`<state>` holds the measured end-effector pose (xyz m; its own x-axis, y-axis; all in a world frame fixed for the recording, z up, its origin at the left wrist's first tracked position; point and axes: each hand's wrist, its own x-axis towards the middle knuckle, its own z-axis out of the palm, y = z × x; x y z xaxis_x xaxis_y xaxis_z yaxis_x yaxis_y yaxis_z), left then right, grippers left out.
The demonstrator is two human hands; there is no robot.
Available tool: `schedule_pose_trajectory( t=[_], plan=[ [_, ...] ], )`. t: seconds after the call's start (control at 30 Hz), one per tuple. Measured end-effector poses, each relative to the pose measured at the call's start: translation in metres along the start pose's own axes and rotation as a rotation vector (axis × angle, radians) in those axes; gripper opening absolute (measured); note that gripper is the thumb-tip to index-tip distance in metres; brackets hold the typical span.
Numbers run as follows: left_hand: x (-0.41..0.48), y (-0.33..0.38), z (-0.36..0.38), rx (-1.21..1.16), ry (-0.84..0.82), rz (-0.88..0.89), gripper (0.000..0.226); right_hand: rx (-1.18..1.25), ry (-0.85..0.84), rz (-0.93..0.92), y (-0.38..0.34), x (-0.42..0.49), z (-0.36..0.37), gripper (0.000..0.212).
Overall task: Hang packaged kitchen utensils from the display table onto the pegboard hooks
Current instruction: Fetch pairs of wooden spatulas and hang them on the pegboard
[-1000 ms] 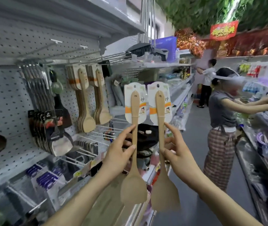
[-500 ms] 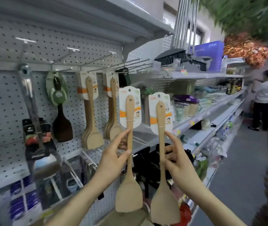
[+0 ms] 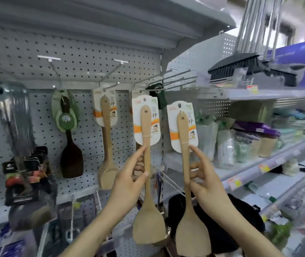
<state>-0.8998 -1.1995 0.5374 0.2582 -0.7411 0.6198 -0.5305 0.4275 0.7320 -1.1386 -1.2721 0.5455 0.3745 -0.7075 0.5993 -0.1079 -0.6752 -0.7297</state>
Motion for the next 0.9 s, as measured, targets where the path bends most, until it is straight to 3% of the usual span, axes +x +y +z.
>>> schedule_pose_trajectory(
  t=[0.2,0.5,0.9],
  plan=[
    [-0.007,0.016,-0.013,0.176,0.120,-0.005,0.080,0.213,-0.075,-0.137,0.023,0.048,0.009,0.079],
    [-0.026,0.050,-0.007,0.316,0.278,-0.024,0.082,0.280,-0.233,-0.198,0.048,0.087,0.018,0.107],
    [-0.014,0.060,-0.019,0.407,0.329,-0.022,0.086,0.341,-0.246,-0.197,0.050,0.110,0.025,0.116]
  ],
)
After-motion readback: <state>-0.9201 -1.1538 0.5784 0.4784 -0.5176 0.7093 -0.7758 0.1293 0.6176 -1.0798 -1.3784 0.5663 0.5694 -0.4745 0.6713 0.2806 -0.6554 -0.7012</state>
